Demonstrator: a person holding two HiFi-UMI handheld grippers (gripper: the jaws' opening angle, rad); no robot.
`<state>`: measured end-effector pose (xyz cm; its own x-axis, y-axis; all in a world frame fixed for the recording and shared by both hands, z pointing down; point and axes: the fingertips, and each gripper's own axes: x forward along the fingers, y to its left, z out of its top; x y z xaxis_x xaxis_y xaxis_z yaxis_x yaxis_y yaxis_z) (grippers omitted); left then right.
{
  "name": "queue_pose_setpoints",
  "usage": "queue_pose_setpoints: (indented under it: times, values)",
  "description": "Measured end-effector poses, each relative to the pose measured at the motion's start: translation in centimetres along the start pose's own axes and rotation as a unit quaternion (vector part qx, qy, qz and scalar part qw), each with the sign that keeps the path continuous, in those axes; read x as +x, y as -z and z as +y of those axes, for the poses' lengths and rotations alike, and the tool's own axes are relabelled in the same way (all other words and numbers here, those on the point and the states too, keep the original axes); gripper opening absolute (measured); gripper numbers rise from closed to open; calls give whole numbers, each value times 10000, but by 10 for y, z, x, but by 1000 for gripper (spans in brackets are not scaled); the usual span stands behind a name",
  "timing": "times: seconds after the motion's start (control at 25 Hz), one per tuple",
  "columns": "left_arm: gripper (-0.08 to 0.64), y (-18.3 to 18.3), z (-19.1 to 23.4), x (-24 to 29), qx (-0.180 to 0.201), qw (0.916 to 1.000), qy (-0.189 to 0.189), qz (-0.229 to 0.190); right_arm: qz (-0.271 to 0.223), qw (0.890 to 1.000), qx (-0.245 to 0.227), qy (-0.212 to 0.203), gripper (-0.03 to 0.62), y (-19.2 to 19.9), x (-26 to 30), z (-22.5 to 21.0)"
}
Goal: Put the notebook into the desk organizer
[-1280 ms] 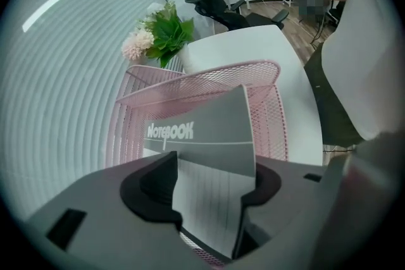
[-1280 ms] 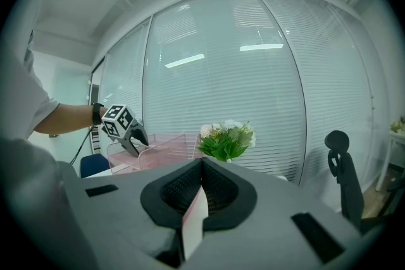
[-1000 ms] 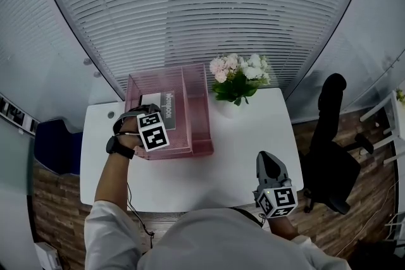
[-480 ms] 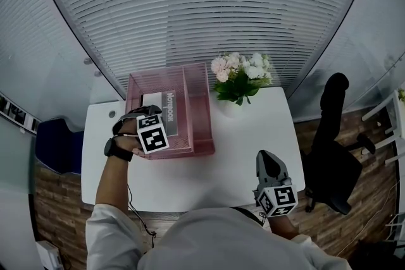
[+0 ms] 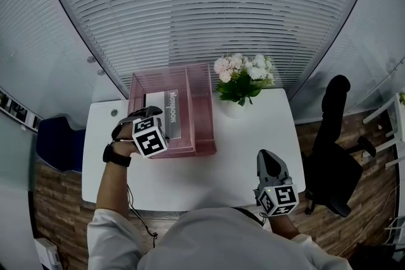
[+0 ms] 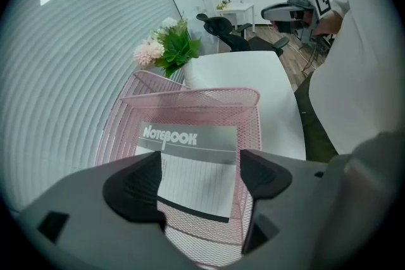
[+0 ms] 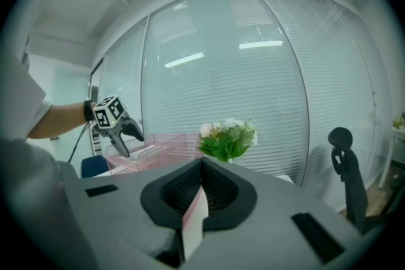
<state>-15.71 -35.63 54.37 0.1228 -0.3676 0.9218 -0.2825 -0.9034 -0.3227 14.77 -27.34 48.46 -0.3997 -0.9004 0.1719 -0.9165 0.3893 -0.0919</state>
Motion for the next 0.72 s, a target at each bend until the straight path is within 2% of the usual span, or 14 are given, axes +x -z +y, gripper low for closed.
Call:
queue_pose_setpoints:
  times: [0.24, 0.36, 0.52, 0.6, 0.72]
  values:
    - [388, -3, 6, -21, -479, 9957, -518, -604, -56, 9998, -67, -158, 12, -6, 4, 12]
    - [331, -3, 6, -38, -793, 9880, -869, -996, -100, 9996, -97, -226, 12, -10, 5, 20]
    - [247, -7, 2, -64, -1313, 9671, -1307, -1744, -172, 9992, -164, -333, 12, -19, 10, 29]
    - [220, -8, -5, -76, -1609, 9532, -1456, -2105, -208, 9988, -201, -394, 12, -22, 11, 34]
    - [167, -5, -12, -95, -2057, 9281, -1702, -2597, -277, 9981, -259, -479, 12, -29, 13, 43]
